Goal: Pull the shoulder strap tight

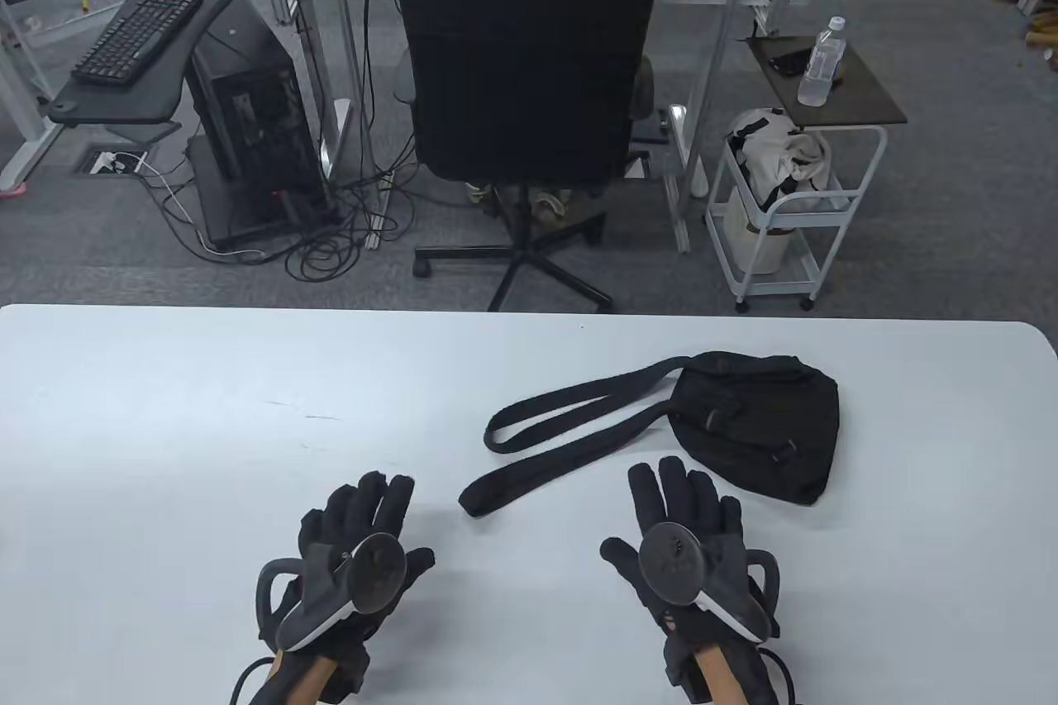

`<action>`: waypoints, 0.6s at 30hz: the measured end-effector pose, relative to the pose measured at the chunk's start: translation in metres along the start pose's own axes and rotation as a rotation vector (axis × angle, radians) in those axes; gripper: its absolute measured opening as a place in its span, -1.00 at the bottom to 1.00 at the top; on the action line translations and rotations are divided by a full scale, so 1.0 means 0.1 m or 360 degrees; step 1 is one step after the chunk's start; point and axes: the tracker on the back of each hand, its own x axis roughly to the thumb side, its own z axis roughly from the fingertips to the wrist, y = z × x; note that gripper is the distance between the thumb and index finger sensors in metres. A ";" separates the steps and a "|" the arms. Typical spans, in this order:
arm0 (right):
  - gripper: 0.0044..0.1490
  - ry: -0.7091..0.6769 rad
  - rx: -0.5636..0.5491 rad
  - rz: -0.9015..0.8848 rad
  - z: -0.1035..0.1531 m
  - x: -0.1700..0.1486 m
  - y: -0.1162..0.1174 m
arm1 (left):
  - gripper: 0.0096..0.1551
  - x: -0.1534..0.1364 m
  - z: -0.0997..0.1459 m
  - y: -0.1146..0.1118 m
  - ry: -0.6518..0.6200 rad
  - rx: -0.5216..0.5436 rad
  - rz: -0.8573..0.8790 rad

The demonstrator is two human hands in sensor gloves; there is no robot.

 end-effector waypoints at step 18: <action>0.08 0.0007 -0.0007 0.0036 0.03 -0.03 0.01 | 0.00 -0.01 0.01 -0.02 -0.0017 -0.0005 -0.0023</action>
